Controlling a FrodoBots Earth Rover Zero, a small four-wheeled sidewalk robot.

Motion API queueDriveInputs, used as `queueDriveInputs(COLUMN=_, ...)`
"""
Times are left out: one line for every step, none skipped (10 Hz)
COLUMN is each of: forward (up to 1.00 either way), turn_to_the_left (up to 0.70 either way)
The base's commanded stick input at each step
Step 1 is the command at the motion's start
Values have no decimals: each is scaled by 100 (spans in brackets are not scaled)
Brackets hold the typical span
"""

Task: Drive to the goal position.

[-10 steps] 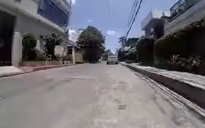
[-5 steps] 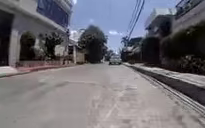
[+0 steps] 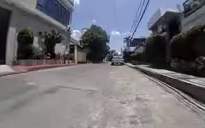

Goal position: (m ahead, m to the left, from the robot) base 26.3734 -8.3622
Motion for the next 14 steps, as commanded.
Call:
queueDriveInputs(forward=100, turn_to_the_left=5)
queueDriveInputs(forward=100, turn_to_the_left=5)
queueDriveInputs(forward=100, turn_to_the_left=5)
queueDriveInputs(forward=100, turn_to_the_left=5)
queueDriveInputs(forward=100, turn_to_the_left=5)
queueDriveInputs(forward=100, turn_to_the_left=5)
queueDriveInputs(forward=100, turn_to_the_left=5)
queueDriveInputs(forward=100, turn_to_the_left=0)
queueDriveInputs(forward=100, turn_to_the_left=-25)
queueDriveInputs(forward=100, turn_to_the_left=-35)
queueDriveInputs(forward=100, turn_to_the_left=-35)
queueDriveInputs(forward=100, turn_to_the_left=2)
queueDriveInputs(forward=100, turn_to_the_left=5)
queueDriveInputs(forward=100, turn_to_the_left=5)
